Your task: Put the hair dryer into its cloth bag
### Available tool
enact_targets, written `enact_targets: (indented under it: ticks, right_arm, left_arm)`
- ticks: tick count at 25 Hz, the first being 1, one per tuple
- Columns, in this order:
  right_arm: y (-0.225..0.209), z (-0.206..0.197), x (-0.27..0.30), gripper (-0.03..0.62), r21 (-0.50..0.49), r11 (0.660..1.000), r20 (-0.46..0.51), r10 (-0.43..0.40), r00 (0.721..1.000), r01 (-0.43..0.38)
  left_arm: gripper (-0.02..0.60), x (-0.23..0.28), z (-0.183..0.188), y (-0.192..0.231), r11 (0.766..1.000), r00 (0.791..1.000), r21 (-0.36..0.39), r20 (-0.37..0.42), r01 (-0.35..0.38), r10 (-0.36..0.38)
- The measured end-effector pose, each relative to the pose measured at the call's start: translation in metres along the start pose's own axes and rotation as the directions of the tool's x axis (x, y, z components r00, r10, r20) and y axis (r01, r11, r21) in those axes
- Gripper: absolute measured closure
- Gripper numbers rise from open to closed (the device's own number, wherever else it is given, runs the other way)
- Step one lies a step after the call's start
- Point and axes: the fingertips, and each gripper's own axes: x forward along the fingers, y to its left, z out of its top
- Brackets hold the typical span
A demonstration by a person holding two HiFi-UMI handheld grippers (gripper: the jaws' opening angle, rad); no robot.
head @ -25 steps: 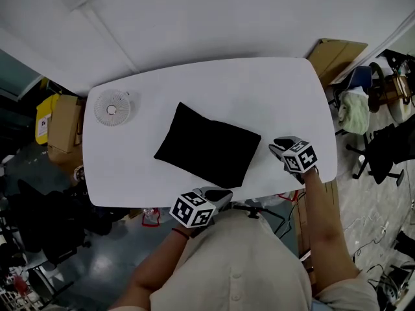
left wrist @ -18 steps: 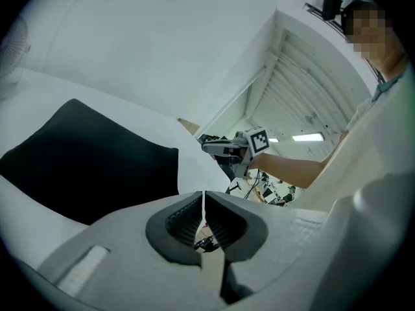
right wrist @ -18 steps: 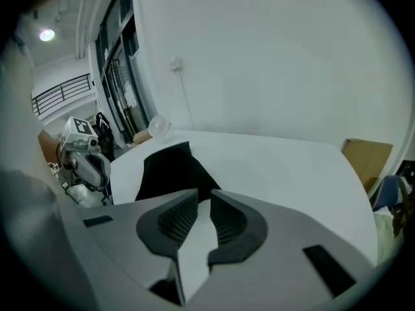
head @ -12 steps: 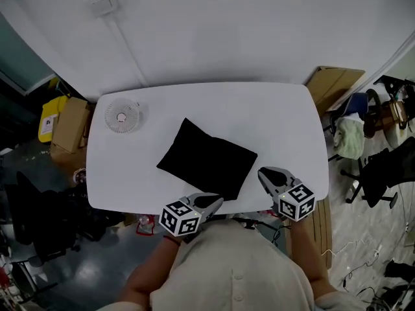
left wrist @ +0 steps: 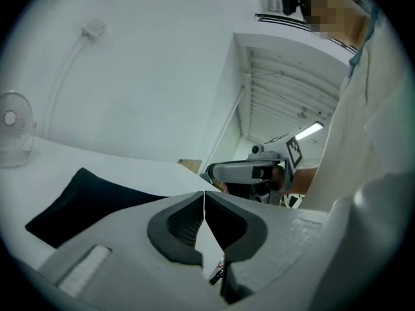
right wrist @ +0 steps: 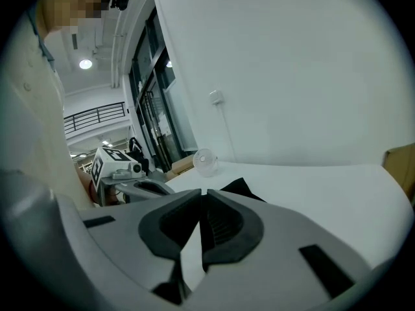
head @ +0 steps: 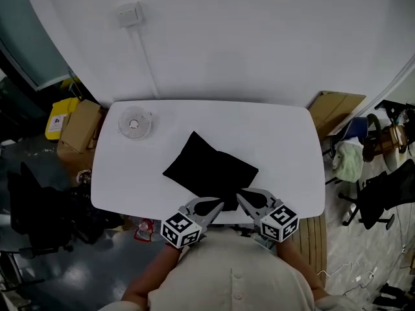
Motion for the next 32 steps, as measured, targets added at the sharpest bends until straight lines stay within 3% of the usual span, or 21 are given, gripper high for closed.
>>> enact_targets:
  ticks: [5,12,23,32]
  right_arm:
    - [0.030,0.000,0.010,0.557,-0.029,0.998,-0.011,0.058,0.998,-0.058]
    - [0.057,0.011,0.015,0.574,-0.074,0.994,-0.001,0.084,0.996,-0.084]
    - [0.100,0.019,0.042,0.577,-0.116,0.990,0.026,0.084,0.996,-0.081]
    - [0.148,0.015,0.073,0.577,-0.131,0.986,0.058,0.107,0.993,-0.099]
  left_arm:
    - [0.571,-0.026,0.018,0.002,0.997,0.994,0.060,0.100,-0.058,0.051]
    - [0.571,-0.061,0.040,-0.001,0.995,0.980,0.082,0.196,-0.061,0.044]
    - [0.569,-0.104,0.036,-0.007,0.979,0.980,0.188,0.193,-0.076,0.039]
    - [0.569,-0.152,0.023,0.002,0.973,0.982,0.215,0.180,-0.088,0.049]
